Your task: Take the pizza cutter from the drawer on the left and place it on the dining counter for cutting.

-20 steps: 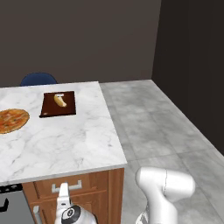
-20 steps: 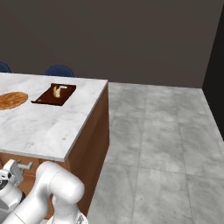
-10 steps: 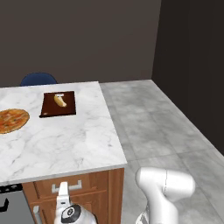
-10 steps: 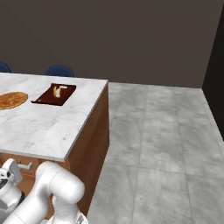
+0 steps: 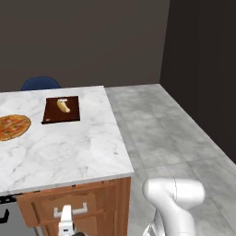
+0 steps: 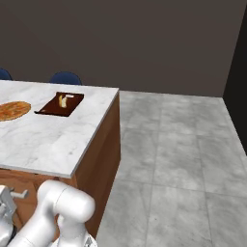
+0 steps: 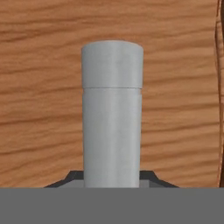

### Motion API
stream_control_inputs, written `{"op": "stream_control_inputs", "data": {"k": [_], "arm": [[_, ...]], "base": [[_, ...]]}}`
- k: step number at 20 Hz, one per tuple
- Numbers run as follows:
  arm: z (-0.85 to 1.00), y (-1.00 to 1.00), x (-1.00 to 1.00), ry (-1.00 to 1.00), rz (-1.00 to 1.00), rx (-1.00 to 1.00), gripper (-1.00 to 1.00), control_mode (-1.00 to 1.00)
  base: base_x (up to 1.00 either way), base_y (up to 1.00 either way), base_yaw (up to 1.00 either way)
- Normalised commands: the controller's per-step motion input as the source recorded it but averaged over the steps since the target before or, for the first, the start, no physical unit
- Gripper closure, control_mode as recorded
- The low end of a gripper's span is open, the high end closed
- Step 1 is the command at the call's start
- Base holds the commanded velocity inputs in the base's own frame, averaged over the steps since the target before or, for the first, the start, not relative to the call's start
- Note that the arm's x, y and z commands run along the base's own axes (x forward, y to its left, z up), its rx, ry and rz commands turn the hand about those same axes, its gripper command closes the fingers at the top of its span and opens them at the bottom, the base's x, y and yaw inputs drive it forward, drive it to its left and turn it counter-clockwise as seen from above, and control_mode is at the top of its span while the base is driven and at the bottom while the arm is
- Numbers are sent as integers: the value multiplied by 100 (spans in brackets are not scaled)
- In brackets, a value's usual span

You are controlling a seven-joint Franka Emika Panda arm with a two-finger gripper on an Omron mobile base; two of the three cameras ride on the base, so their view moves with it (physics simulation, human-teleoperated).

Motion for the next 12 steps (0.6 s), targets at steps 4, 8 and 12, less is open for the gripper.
{"op": "stream_control_inputs", "data": {"k": [4, 8, 12], "arm": [[-4, 0, -87, 0, -1, 0, 100, -100], [-3, 0, -80, 0, -1, 0, 100, -100], [-5, 0, -79, 0, -1, 0, 100, -100]], "base": [[0, 0, 0], [0, 0, 0], [0, 0, 0]]}}
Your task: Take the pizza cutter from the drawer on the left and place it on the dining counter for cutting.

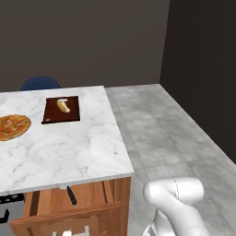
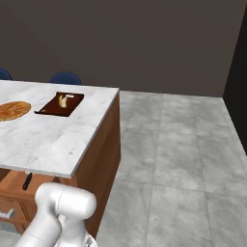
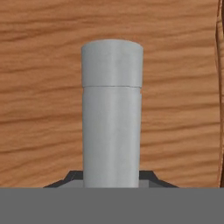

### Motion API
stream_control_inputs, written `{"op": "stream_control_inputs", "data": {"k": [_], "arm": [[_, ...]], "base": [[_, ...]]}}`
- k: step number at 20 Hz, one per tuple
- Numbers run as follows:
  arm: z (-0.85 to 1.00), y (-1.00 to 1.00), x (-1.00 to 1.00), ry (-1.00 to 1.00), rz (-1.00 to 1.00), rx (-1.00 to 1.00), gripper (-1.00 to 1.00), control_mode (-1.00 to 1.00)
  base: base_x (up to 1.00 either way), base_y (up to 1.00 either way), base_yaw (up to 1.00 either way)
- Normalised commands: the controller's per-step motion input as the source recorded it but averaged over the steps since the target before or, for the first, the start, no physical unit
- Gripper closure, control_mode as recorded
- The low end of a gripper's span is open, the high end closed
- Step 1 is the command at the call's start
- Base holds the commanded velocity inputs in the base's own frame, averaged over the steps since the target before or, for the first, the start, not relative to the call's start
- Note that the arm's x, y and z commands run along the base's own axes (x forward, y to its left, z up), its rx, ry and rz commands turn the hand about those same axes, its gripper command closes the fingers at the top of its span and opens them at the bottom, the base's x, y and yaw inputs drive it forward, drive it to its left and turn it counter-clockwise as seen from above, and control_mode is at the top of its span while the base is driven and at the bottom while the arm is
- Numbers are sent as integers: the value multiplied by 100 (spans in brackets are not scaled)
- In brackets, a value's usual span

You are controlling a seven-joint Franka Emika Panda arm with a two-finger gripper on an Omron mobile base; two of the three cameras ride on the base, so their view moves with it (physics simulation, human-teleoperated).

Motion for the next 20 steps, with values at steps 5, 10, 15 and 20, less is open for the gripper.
{"op": "stream_control_inputs", "data": {"k": [5, 10, 15, 20], "arm": [[-6, 0, -81, 0, -1, 0, 100, -100], [-5, 0, -78, 0, 0, 0, 100, -100], [-4, 0, -74, 0, 0, 0, 100, -100], [-1, 0, -71, 0, 0, 0, 100, -100]], "base": [[0, 0, 0], [0, 0, 0], [0, 0, 0], [0, 0, 0]]}}
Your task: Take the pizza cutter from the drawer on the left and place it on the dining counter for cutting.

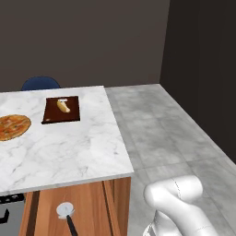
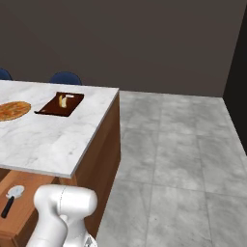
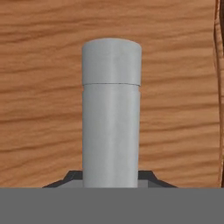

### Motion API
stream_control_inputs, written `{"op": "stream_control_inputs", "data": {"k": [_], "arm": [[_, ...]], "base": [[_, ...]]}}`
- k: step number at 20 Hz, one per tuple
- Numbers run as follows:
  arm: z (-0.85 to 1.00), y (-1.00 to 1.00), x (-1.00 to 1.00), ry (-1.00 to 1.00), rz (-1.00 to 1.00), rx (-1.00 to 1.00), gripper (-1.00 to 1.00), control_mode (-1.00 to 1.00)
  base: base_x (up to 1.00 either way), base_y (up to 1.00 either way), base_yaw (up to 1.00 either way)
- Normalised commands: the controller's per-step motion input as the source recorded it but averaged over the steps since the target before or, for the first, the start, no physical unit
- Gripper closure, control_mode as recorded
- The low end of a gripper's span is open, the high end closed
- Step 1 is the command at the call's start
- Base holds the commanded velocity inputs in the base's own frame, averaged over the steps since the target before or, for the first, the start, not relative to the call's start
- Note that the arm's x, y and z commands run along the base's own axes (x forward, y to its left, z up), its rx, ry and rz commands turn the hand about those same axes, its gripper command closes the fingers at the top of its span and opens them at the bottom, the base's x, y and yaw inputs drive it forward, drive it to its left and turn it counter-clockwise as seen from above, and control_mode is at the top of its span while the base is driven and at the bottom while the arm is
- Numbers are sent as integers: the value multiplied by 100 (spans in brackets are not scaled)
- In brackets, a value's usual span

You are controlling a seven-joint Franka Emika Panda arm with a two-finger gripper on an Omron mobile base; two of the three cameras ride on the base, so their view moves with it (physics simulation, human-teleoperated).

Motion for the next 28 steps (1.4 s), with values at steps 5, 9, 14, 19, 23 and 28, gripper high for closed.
{"op": "stream_control_inputs", "data": {"k": [5, 9, 14, 19, 23, 28], "arm": [[0, 0, -67, 0, 0, 0, 100, -100], [0, 0, -61, 0, 0, 0, 100, -100], [0, 0, -55, 0, 0, 0, 100, -100], [0, 0, -47, 0, 0, 0, -100, -100], [0, 0, -56, 0, 0, 0, -100, -100], [0, 0, -70, 0, 0, 0, -100, -100]], "base": [[0, 0, 0], [0, 0, 0], [0, 0, 0], [0, 0, 0], [0, 0, 0], [0, 0, 0]]}}
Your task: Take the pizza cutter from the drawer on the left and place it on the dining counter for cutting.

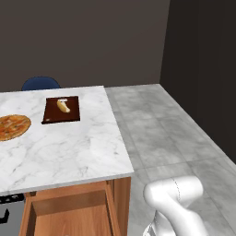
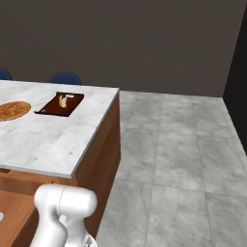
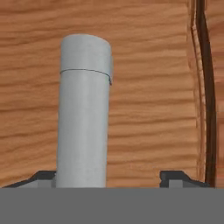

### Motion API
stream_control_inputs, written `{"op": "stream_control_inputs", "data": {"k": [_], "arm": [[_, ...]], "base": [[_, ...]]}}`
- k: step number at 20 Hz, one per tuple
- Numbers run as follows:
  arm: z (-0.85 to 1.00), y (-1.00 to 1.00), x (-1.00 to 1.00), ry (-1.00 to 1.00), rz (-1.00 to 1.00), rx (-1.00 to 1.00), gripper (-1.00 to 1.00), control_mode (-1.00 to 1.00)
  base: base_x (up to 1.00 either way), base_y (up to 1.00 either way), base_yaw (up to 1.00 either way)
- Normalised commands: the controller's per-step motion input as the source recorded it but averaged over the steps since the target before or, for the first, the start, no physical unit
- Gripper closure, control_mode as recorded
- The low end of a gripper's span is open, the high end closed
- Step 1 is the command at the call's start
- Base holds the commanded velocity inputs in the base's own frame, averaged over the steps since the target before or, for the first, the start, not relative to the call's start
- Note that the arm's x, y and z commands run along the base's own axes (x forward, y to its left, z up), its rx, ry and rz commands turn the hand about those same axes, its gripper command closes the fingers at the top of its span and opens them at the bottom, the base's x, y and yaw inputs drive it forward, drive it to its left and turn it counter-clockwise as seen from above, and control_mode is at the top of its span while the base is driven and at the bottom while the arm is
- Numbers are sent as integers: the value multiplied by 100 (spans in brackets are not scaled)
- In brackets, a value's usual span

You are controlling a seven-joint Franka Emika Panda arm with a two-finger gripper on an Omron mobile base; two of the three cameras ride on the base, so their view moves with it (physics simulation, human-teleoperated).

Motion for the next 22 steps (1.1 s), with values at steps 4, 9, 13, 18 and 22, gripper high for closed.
{"op": "stream_control_inputs", "data": {"k": [4, 9, 13, 18, 22], "arm": [[1, 0, -73, 0, -1, 0, -100, -100], [20, 0, -61, 1, -3, 0, -100, -100], [59, 0, -58, 0, -2, 0, -100, -100], [78, 0, -72, 10, -4, 1, -100, -100], [100, 0, -40, 12, -8, 6, -100, -100]], "base": [[0, 0, 0], [0, 0, 0], [0, 0, 0], [0, 0, 0], [0, 0, 0]]}}
